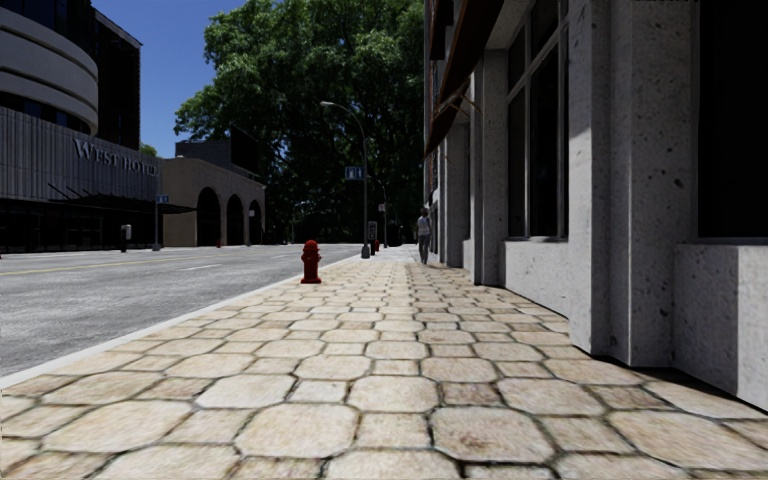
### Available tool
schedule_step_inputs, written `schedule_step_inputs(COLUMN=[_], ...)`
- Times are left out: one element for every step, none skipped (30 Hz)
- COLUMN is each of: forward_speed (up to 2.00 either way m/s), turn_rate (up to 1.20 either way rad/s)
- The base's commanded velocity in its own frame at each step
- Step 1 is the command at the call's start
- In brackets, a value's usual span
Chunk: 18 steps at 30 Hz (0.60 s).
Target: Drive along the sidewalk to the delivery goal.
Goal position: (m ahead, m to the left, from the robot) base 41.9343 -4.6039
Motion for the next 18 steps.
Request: schedule_step_inputs(forward_speed=[2.0, 2.0, 2.0, 2.0, 2.0, 2.0, 2.0, 2.0, 2.0, 2.0, 2.0, 2.0, 2.0, 2.0, 2.0, 2.0, 2.0, 2.0], turn_rate=[0.0, 0.0, 0.0, 0.0, 0.0, 0.0, 0.0, 0.0, 0.0, 0.0, 0.0, 0.0, 0.0, 0.0, 0.0, 0.0, 0.0, 0.0])
